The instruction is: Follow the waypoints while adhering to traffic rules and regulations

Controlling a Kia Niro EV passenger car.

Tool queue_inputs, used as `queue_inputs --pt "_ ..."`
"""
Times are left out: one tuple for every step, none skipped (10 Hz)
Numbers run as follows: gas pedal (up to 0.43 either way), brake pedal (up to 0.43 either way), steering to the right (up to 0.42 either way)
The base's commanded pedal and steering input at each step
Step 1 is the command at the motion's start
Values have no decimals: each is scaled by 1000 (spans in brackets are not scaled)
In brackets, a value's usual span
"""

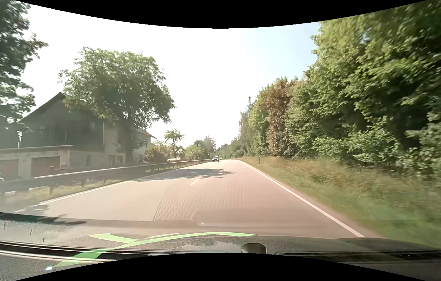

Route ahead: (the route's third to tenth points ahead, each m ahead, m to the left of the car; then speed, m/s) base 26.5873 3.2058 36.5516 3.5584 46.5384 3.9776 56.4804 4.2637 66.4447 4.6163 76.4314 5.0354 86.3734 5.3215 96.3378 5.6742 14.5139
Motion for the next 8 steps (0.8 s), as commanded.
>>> queue_inputs --pt "461 0 -12" --pt "461 0 -10" --pt "461 0 -9" --pt "461 0 -9" --pt "421 0 -9" --pt "378 0 -9" --pt "378 0 -9" --pt "390 0 -9"
